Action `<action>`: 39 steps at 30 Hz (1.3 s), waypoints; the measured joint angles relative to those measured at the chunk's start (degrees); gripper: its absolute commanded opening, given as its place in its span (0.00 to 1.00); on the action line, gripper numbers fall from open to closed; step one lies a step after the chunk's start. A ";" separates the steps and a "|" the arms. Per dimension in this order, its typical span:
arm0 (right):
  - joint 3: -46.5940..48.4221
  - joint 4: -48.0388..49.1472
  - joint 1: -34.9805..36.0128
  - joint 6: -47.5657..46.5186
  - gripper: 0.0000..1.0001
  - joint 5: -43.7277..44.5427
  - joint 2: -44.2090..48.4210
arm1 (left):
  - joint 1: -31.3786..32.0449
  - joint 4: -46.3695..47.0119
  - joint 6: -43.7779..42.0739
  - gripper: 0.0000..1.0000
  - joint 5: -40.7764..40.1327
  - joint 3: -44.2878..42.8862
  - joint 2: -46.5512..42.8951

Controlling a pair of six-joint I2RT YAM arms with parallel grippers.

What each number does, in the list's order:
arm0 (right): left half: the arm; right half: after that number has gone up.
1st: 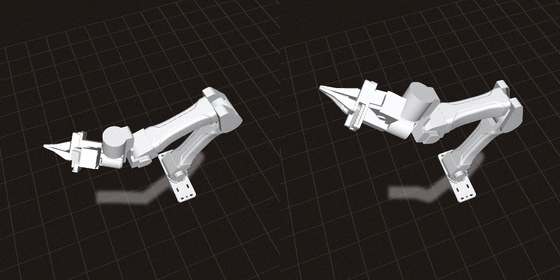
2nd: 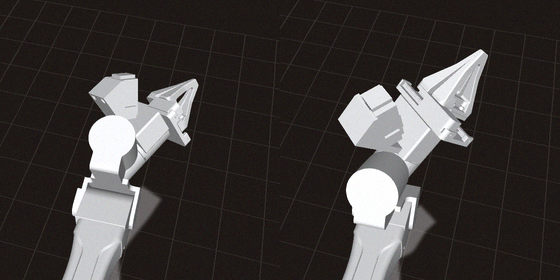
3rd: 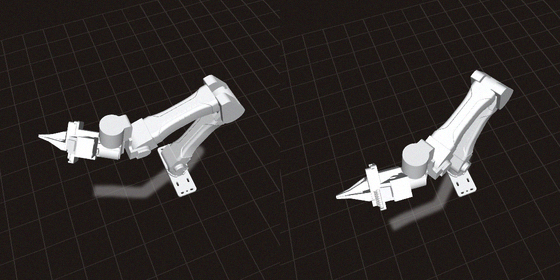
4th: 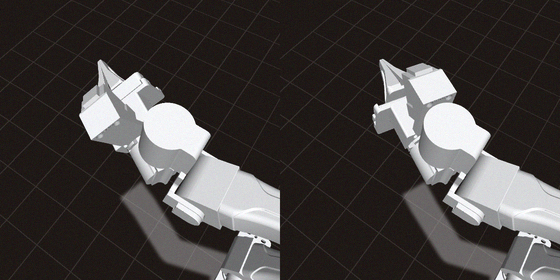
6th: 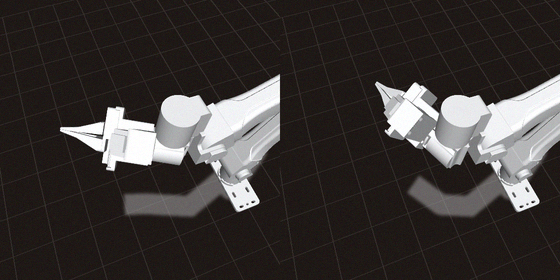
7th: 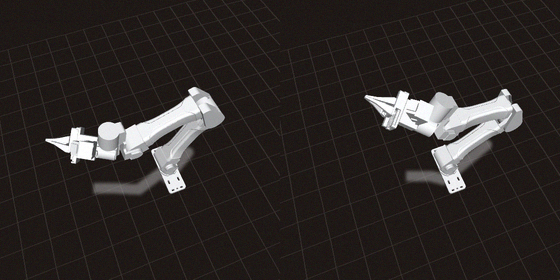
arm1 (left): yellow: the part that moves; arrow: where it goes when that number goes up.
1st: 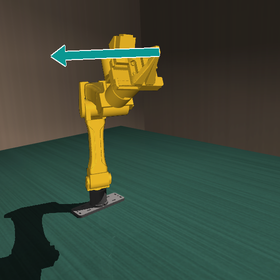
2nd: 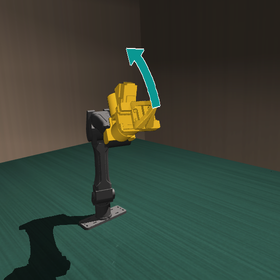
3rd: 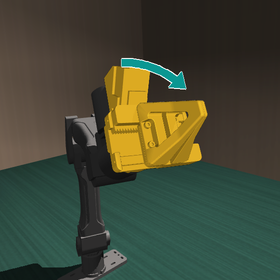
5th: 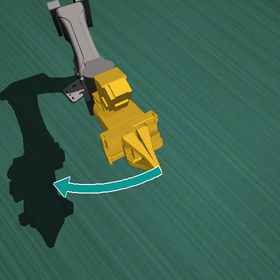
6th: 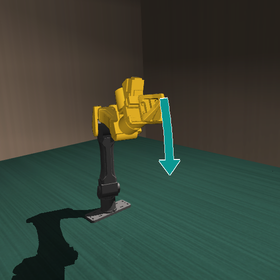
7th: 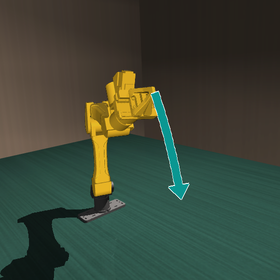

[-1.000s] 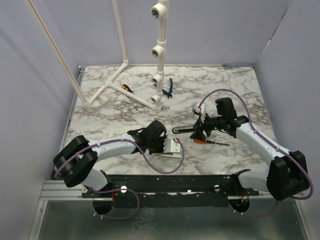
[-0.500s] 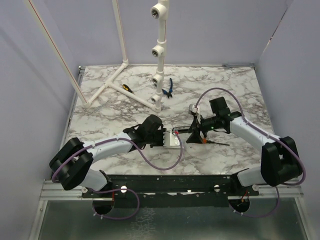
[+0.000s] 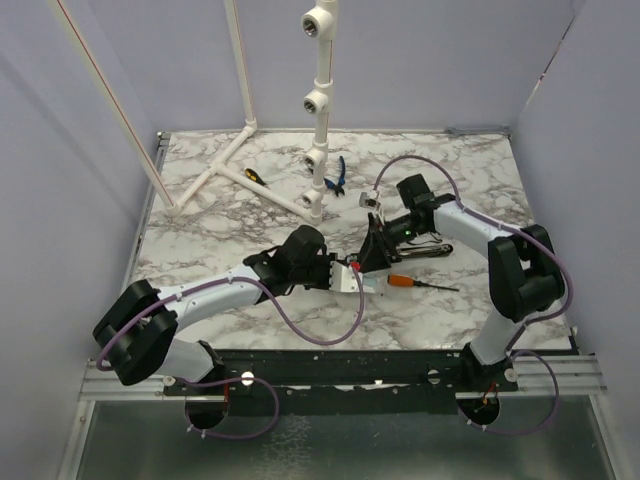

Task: Load the staples into the stapler
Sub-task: Pick up the stapler from the center of the board.

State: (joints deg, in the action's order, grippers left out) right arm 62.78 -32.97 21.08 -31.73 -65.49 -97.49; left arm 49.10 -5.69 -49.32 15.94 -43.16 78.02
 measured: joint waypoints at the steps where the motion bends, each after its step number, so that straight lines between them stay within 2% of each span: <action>1: 1.01 -1.31 0.13 -0.48 0.64 -0.44 -1.38 | 0.11 -0.02 -0.20 0.00 0.00 -0.39 0.07; 6: 4.20 -8.52 1.92 -4.35 0.60 -2.62 -7.74 | 0.94 -0.11 -1.42 0.00 -0.07 -2.14 0.63; 14: 5.57 -13.46 3.39 -6.45 0.49 -4.83 -10.45 | 2.12 -1.25 -3.23 0.00 -0.24 -4.20 2.69; 21: 7.45 -14.95 3.61 -6.80 0.30 -6.34 -13.81 | 2.78 -1.79 -4.24 0.00 -0.70 -5.68 3.91; 23: 7.45 -15.37 3.50 -6.84 0.21 -6.38 -14.34 | 2.86 -2.19 -4.46 0.00 -0.92 -5.92 4.09; 24: 7.45 -15.65 3.48 -6.95 0.13 -6.60 -14.53 | 3.02 -2.27 -4.57 0.00 -1.01 -5.92 4.13; 25: 7.45 -15.85 3.50 -6.99 0.05 -6.62 -14.67 | 3.13 -2.34 -4.61 0.09 -1.01 -5.92 4.20; 26: 7.45 -15.98 3.50 -7.06 0.01 -6.62 -14.75 | 3.15 -2.34 -4.66 0.22 -1.03 -5.92 4.26; 27: 7.45 -16.06 3.48 -7.08 0.01 -6.62 -14.80 | 3.15 -2.34 -4.66 0.40 -1.01 -5.92 4.28; 28: 7.45 -16.04 3.48 -7.10 0.01 -6.62 -14.80 | 3.15 -2.34 -4.68 0.53 -1.01 -5.92 4.31; 30: 7.43 -15.87 3.48 -6.88 0.01 -6.56 -14.69 | 3.15 -2.36 -4.52 0.67 -1.07 -5.92 4.31; 34: 4.98 -12.17 3.17 -5.22 0.01 -5.40 -11.89 | 2.03 -1.92 -3.26 0.81 -0.70 -5.53 4.02; 39: -0.61 -5.86 2.80 -3.15 0.01 -0.11 -1.57 | -2.19 -2.27 0.00 0.86 3.41 -4.44 2.84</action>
State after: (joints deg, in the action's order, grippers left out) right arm 62.17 -38.83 23.88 -34.87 -65.60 -99.07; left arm 46.92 -7.97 -49.32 19.35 -47.59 80.86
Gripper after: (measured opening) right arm 0.351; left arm 0.835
